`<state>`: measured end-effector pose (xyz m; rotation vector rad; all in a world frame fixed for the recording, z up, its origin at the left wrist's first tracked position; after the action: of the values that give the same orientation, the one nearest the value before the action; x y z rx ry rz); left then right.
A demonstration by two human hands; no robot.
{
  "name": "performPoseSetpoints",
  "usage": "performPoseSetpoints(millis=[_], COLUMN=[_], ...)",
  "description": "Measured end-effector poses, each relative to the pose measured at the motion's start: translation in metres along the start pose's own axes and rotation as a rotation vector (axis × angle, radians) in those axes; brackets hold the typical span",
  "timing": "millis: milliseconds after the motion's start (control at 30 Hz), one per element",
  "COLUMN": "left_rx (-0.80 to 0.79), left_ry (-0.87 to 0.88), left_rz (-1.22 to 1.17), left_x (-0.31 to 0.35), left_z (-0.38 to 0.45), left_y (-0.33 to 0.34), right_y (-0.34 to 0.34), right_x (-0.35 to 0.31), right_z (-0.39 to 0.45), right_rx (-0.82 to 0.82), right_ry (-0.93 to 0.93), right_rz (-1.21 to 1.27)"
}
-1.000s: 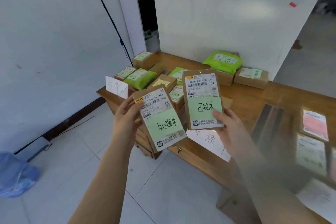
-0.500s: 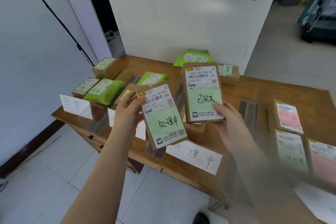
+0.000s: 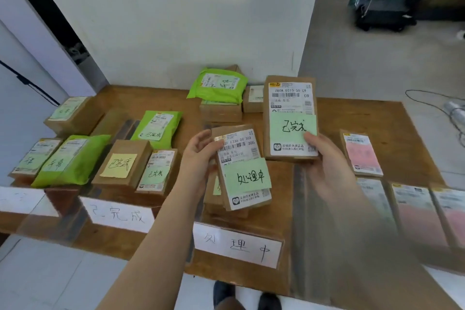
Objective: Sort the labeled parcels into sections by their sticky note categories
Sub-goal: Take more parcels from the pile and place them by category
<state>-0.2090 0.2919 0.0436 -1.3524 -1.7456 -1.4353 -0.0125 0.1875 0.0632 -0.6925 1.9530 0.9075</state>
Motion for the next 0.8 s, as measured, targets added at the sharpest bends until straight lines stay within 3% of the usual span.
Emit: performPoseSetpoints(millis=[333,800], left_rx=[-0.176,-0.263], left_ry=[-0.268,-0.321], left_rz=[0.272,0.687], left_x=[-0.056,-0.13], left_z=[0.052,0.081], left_y=[0.036,0.076], right_y=[-0.021,-0.037], right_x=[-0.006,0.006], right_z=[0.019,0.05], right_rx=[0.192,0.276], right_ry=[-0.026,0.025], right_rz=[0.004,0.052])
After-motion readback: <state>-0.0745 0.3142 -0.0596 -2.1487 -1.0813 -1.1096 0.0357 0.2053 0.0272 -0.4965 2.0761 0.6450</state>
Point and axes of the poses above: each hand's wrist, its own z-axis towards the middle knuckle, its own y-axis out of the palm, x = y × z, the point moved 2 cm from there along z, towards the middle knuckle, and after that the axes turned 13 degrees about -z, right-handed, at the moved point
